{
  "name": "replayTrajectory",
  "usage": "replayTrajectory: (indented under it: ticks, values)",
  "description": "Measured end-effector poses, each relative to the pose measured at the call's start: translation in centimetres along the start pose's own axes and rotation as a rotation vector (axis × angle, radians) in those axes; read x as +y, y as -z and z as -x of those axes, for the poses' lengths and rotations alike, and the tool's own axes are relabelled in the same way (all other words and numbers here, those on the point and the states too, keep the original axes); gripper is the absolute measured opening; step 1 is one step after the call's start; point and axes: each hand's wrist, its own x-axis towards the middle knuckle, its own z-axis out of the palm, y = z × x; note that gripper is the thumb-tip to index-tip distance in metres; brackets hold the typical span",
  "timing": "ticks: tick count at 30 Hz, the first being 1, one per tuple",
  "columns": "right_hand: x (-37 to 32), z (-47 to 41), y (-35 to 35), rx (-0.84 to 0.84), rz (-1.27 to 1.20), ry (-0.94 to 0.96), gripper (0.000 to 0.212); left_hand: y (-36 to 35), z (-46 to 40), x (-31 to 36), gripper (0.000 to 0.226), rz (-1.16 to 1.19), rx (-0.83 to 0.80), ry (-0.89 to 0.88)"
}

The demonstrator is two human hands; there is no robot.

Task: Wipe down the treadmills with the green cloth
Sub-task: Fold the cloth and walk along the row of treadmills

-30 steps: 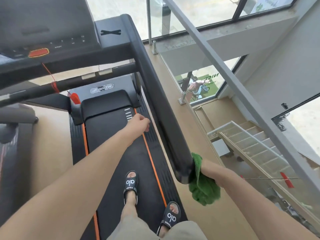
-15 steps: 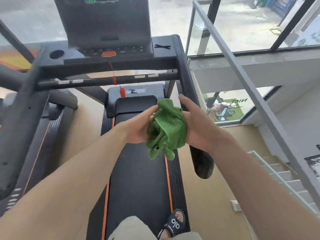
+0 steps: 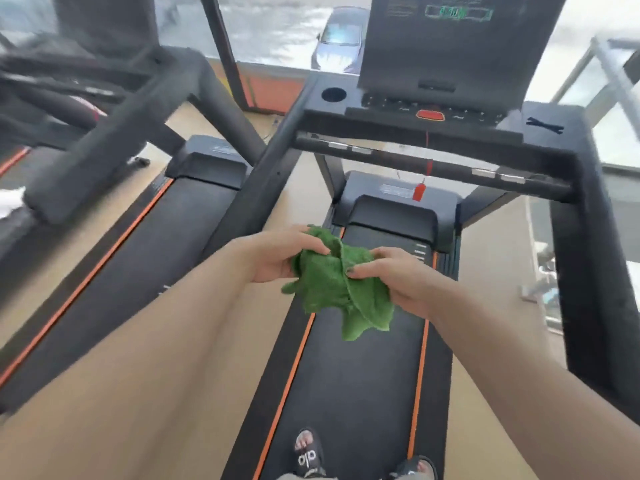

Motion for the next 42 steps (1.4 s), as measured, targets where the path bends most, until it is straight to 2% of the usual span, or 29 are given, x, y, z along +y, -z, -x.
replayTrajectory:
  ticks: [3,7,10,13,18,21,23,25,30,32,34,37,40,42]
  values:
    - [-0.4,-2.6,-4.9,-0.025,0.017,0.023,0.022,5.4,2.7,-1.7,0.029,0.048,0.132,0.002]
    - [-0.3,-5.7,-10.1,0.042,-0.005,0.048,0.018,9.8,6.0,-2.6,0.026,0.137,0.180,0.004]
    - [-0.3,-7.9,-12.0,0.118,0.000,0.052,0.018,12.3,7.1,-2.8,0.038,0.147,0.193,0.012]
    - [-1.3,-9.9,-12.8,0.163,0.010,0.024,0.019,14.6,7.3,-3.0,0.052,0.146,0.288,0.015]
    - [-3.1,-12.3,-14.0,0.086,-0.226,-0.130,0.026,16.9,7.0,-2.7,0.051,0.155,0.512,-0.018]
    - [-4.6,-13.3,-14.7,0.069,-0.302,-0.116,0.034,18.2,6.6,-1.7,0.045,0.165,0.540,-0.038]
    - [-5.4,-13.8,-15.3,0.002,-0.177,-0.069,0.043,19.1,6.5,-1.2,0.043,0.147,0.530,-0.039]
    - [-5.8,-14.4,-16.2,-0.024,0.113,-0.025,0.044,20.5,6.4,-1.0,0.042,0.133,0.526,-0.041]
    - [-7.4,-16.8,-19.2,0.102,0.403,0.058,0.032,25.4,6.1,-1.4,0.036,0.003,0.516,-0.029]
    - [-7.9,-18.2,-20.8,0.132,0.545,0.068,0.047,28.0,6.2,-1.8,0.032,-0.036,0.530,-0.031]
    - [-8.3,-18.8,-21.7,0.141,0.632,0.086,0.044,29.5,6.2,-2.2,0.028,-0.054,0.560,-0.045]
    - [-10.0,-20.3,-24.4,0.243,0.641,0.132,0.027,33.5,6.8,-2.1,0.031,-0.066,0.550,-0.074]
    - [-11.3,-21.9,-26.0,0.317,0.487,0.133,0.029,36.4,7.3,-1.6,0.043,-0.244,0.565,-0.067]
    - [-11.9,-22.9,-26.8,0.342,0.325,0.128,0.020,37.8,7.5,-1.0,0.049,-0.386,0.558,-0.025]
